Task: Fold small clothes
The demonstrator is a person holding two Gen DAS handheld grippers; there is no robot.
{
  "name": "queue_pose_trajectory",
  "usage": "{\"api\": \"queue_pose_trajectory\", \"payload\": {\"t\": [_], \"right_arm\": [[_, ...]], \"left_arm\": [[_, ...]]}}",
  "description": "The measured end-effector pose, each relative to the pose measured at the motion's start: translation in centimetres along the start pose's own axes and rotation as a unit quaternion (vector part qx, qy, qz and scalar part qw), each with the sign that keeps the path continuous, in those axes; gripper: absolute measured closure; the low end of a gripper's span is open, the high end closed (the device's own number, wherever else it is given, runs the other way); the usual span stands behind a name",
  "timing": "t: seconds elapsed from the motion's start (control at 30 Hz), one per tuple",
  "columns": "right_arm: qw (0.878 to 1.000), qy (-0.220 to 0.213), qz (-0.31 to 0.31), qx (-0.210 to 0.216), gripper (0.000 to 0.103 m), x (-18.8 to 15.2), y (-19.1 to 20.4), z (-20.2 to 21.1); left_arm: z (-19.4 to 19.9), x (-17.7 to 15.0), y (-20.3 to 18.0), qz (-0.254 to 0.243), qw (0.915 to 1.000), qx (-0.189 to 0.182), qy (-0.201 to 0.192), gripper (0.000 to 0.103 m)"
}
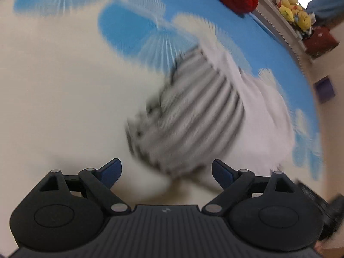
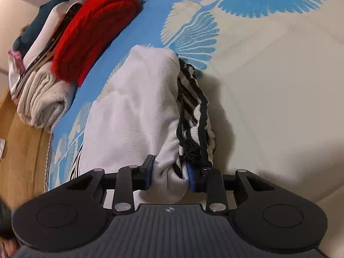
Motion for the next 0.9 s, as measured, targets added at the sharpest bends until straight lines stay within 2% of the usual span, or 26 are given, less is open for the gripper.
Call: {"api": "queue_pose_trajectory", "payload": {"t": [0.03, 0.1, 0.13, 0.23, 0.3, 0.43, 0.6, 0.67, 0.7, 0.73, 0.77, 0.8, 0.83, 0.9], "right_arm": [[1.000, -0.005, -0.007, -0.001, 0.070, -0.2, 0.0, 0.0], [1.000, -0.019, -0.013, -0.011, 0.071, -0.4, -0.1, 0.1], [0.999, -0.029, -0.009, -0.021, 0.074, -0.5, 0.1, 0.1], [0.997, -0.055, 0.023, -0.048, 0.081, 0.1, 0.8, 0.3], [0.996, -0.063, 0.032, -0.054, 0.081, 0.9, 0.7, 0.3], [0.995, -0.066, 0.039, -0.059, 0.081, 2.7, 0.2, -0.1], [0.995, -0.064, 0.050, -0.063, 0.076, 2.2, 0.4, -0.1], [0.994, -0.062, 0.050, -0.068, 0.063, 2.0, 0.5, 0.5], [0.994, -0.062, 0.052, -0.079, 0.054, 1.8, 0.8, 1.1], [0.991, -0.069, 0.066, -0.095, 0.045, 1.4, 1.3, 2.1], [0.986, -0.089, 0.093, -0.110, 0.039, 0.8, 2.3, 3.4], [0.978, -0.112, 0.127, -0.123, 0.025, 0.1, 3.3, 4.5], [0.965, -0.141, 0.174, -0.136, 0.014, -1.1, 4.6, 6.0], [0.933, -0.193, 0.259, -0.157, 0.007, -4.9, 6.7, 8.5]], "left_arm": [[-0.4, -0.4, 0.1, 0.002, 1.0000, -0.006, -0.006, 0.009], [-1.3, -0.1, 0.3, -0.009, 0.9996, 0.008, -0.025, 0.010], [-1.5, 0.5, 0.5, -0.011, 0.9990, 0.014, -0.041, 0.011], [-1.8, 1.6, 0.1, -0.025, 0.9982, -0.015, -0.053, 0.015], [-1.6, 2.0, -0.8, -0.042, 0.9963, -0.022, -0.071, 0.016], [-2.5, 2.8, -2.8, -0.070, 0.9943, -0.006, -0.081, 0.015], [-2.5, 3.1, -3.6, -0.081, 0.9932, 0.015, -0.083, 0.012], [-1.4, 2.5, -4.0, -0.100, 0.9887, 0.043, -0.103, 0.011], [-0.5, 1.8, -4.4, -0.120, 0.9832, 0.067, -0.120, 0.009], [0.4, 1.1, -4.8, -0.140, 0.9769, 0.087, -0.136, 0.003], [1.5, -0.1, -5.2, -0.165, 0.9682, 0.108, -0.154, 0.000], [2.6, -1.4, -5.5, -0.184, 0.9602, 0.120, -0.172, 0.000], [3.7, -2.8, -5.9, -0.203, 0.9530, 0.126, -0.186, 0.000], [5.6, -6.2, -6.4, -0.233, 0.9455, 0.114, -0.196, 0.000]]}}
Point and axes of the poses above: each gripper's, at about its wrist camera, not at the fingertips, and z roughly against the way its jaws point, y to its left, x to its top, the point moved 6 cm from there along -z, roughly the way its jaws point, and after that the axes turned 11 degrees about y, right-handed, at the moved point
